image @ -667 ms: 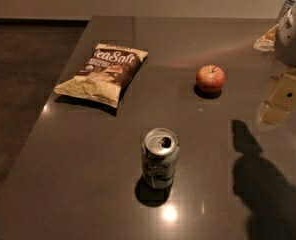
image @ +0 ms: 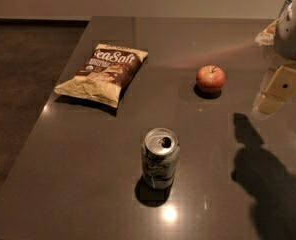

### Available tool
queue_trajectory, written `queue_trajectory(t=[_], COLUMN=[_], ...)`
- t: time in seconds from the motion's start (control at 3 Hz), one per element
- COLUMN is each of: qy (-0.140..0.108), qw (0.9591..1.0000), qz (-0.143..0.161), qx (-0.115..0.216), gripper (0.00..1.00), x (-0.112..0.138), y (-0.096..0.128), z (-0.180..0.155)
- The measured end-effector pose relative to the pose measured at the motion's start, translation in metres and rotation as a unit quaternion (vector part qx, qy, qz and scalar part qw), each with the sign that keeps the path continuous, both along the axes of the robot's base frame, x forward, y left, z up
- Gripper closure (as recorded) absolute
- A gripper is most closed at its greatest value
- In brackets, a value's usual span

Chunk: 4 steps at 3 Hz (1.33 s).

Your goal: Pick apple

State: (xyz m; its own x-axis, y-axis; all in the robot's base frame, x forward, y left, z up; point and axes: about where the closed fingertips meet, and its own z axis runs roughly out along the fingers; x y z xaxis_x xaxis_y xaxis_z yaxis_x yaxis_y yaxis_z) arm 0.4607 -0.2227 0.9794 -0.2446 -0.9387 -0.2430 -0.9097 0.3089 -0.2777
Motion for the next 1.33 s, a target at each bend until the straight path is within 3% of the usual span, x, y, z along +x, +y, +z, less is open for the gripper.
queue_trajectory(t=[0.33, 0.67, 1.33], qy=[-0.007, 0.011, 0.035], qw=[0.9995, 0.9961, 0.9911], qz=[-0.021, -0.053, -0.072], qx=[0.022, 0.070, 0.107], gripper=[0.00, 0.00, 0.00], x=[0.029, 0.081, 0.120], y=[-0.006, -0.010, -0.001], z=[-0.005, -0.031, -0.075])
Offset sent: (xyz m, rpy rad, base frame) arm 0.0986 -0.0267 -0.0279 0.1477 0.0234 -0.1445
